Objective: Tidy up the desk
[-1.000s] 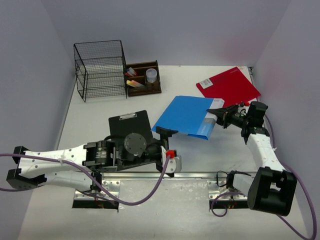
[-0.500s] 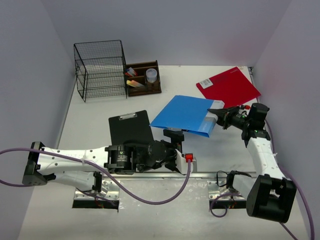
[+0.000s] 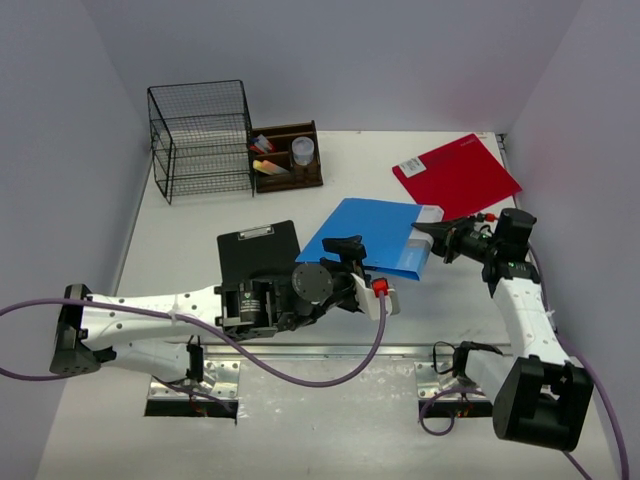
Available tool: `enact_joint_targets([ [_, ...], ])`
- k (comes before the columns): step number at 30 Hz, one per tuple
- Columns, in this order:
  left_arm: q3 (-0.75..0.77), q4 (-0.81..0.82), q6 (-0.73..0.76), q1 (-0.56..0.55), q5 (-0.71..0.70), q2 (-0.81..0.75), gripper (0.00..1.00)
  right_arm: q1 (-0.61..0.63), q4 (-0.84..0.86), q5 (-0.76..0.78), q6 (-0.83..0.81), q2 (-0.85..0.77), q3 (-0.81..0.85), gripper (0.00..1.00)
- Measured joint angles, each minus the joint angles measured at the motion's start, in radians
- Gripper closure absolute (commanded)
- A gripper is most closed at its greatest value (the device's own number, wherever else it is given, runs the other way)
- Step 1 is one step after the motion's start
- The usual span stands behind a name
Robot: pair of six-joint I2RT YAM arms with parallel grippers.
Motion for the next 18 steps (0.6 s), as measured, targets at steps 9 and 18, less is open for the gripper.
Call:
enact_joint_targets([
  [9, 0.065, -0.073, -0.036, 0.116, 0.184, 0.072, 0.55, 0.089, 0.03, 0.01, 0.028, 0.003, 0.0, 1.0],
  [18, 0.077, -0.123, -0.043, 0.141, 0.262, 0.069, 1.0, 0.126, 0.047, 0.037, 0.056, 0.029, 0.0, 0.95],
])
